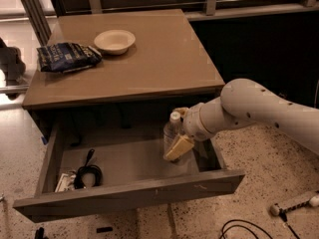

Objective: Pick blue plastic bottle from top drawer and place on counter

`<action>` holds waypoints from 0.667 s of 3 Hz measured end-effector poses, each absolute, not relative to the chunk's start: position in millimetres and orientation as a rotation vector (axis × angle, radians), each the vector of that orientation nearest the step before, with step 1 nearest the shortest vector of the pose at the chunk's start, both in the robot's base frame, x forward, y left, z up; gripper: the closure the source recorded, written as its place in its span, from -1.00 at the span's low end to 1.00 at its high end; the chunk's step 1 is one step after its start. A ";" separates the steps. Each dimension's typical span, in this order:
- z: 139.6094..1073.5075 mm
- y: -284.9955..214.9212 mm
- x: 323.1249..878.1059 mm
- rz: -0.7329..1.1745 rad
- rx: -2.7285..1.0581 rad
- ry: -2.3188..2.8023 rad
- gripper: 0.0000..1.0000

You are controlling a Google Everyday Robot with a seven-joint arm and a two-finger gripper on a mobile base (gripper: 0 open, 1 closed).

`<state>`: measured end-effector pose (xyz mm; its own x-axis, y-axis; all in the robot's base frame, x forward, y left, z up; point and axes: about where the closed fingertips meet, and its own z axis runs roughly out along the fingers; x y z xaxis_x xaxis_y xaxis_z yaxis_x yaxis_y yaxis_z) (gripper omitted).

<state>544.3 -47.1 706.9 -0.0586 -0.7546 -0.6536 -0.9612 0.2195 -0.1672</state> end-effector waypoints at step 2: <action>700.4 -49.1 550.9 0.370 -1.593 1.860 0.15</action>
Offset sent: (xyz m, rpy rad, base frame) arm 0.0060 -0.0019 -0.0059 -0.0244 -0.0223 -0.0058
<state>550.9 -49.1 700.4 -0.0477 -0.7714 -0.6346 -0.9553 0.2207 -0.1965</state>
